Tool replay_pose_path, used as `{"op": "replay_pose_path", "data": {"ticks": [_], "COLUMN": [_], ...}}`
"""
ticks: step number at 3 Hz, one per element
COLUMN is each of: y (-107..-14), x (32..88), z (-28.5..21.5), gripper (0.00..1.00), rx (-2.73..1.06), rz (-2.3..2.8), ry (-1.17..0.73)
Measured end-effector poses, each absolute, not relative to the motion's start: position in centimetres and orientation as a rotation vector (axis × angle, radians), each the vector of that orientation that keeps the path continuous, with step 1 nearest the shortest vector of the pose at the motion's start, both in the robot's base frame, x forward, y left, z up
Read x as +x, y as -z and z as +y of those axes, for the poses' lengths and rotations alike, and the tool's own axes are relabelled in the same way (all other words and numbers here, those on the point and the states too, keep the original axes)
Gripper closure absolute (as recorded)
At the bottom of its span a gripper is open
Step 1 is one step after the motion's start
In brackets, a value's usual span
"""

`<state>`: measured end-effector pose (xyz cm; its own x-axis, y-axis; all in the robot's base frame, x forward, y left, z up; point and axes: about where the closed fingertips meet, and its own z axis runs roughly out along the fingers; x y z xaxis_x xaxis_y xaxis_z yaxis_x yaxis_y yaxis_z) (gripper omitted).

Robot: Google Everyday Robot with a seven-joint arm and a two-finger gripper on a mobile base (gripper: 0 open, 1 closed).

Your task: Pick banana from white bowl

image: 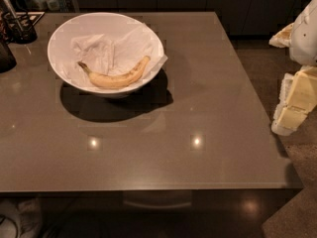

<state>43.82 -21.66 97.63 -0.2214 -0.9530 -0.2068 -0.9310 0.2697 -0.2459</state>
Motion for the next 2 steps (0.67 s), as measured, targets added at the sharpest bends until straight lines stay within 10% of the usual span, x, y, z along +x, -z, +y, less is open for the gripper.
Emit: {"op": "replay_pose_path", "data": {"ticks": [2], "y": [-98.8], "x": [45.9], "z": [-19.5], "gripper": [0.00], "rx": [-1.798], "rz": [2.196], "ry": [0.116]}}
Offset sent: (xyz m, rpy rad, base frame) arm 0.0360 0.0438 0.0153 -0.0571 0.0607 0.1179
